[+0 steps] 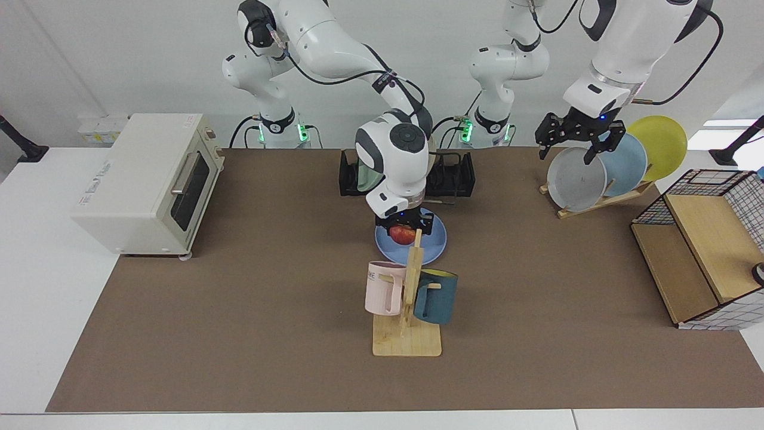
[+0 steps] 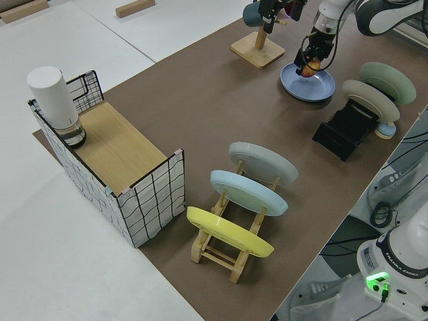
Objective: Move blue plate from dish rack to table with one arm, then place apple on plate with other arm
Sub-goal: 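Lower the apple onto the blue plate and open the right gripper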
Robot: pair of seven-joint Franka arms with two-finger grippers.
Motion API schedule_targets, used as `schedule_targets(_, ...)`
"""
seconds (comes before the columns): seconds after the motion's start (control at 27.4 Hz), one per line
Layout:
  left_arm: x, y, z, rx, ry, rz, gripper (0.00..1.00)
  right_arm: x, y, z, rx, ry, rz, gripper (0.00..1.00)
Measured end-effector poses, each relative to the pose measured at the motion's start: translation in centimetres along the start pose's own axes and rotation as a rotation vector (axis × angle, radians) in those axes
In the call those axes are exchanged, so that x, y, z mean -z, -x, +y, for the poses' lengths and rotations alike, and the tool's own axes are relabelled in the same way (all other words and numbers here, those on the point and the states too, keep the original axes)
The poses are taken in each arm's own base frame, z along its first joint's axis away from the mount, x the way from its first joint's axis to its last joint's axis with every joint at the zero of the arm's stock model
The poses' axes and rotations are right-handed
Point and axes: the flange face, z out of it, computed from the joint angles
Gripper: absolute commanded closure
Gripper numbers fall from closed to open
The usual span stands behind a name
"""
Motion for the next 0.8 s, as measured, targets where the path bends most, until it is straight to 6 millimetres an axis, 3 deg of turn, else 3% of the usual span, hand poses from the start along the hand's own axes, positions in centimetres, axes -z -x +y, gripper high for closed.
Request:
schedule_targets(0.18, 0.2, -0.4, -0.2, 0.002, 0.003, -0.004, 0.00, -1.0, 1.0, -0.9, -0.016, -0.001, -0.001, 1.00)
schedule_targets(0.22, 0.2, -0.4, -0.2, 0.002, 0.003, -0.004, 0.00, -1.0, 1.1, -1.0, -0.015, 0.000, -0.002, 0.91)
schedule_targets(0.26, 0.2, -0.4, -0.2, 0.002, 0.003, -0.004, 0.00, -1.0, 1.2, -1.0, -0.014, 0.000, -0.003, 0.70)
schedule_targets(0.33, 0.1, -0.5, -0.2, 0.002, 0.003, -0.005, 0.00, -1.1, 1.3, -1.1, -0.012, 0.000, -0.003, 0.00)
schedule_targets(0.66, 0.3, -0.4, -0.2, 0.001, 0.003, -0.002, 0.00, -1.0, 1.4, -1.2, -0.012, -0.001, -0.003, 0.00)
schedule_targets(0.8, 0.4, -0.4, -0.2, 0.002, 0.003, -0.002, 0.00, -0.1, 1.2, -1.2, -0.015, -0.009, 0.001, 0.00)
